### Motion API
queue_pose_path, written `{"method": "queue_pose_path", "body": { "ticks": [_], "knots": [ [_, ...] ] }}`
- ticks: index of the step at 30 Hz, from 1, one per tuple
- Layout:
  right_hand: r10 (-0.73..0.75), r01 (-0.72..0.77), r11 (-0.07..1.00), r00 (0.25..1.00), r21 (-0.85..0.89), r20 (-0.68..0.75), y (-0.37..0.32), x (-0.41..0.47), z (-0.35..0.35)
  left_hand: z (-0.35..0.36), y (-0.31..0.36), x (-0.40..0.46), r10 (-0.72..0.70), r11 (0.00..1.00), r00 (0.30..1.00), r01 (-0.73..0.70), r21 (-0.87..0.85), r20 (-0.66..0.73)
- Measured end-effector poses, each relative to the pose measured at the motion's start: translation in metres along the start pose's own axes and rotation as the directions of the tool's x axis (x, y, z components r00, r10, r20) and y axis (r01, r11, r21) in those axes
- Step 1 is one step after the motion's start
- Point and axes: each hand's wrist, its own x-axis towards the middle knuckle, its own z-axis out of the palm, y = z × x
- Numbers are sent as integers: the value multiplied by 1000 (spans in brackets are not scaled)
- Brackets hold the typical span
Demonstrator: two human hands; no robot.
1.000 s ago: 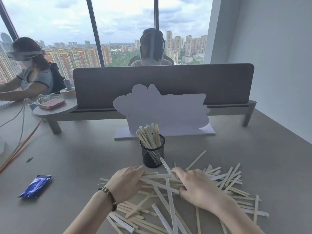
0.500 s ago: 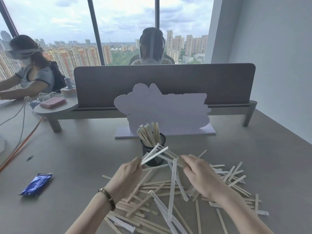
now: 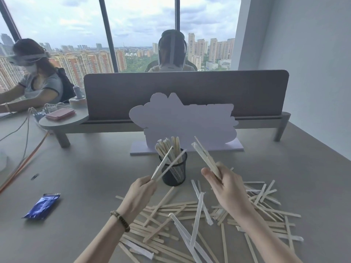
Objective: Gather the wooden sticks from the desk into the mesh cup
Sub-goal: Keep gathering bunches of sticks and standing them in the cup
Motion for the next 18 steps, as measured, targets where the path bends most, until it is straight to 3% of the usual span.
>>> {"method": "queue_pose_path", "body": {
  "ticks": [5,10,14,18],
  "knots": [
    [164,-149,953,986,262,-38,-5,4,-5,5,1,-7,109,994,994,-108,19,-15],
    [274,-245,810,961,534,25,-15,6,-14,14,8,-11,167,986,983,-167,10,-79],
    [252,-215,740,967,638,33,-27,6,-20,19,15,-11,186,972,976,-199,-123,-110],
    [209,-141,744,977,654,-28,-35,8,-23,24,29,-17,308,914,942,-331,-233,-131]
  ]
}}
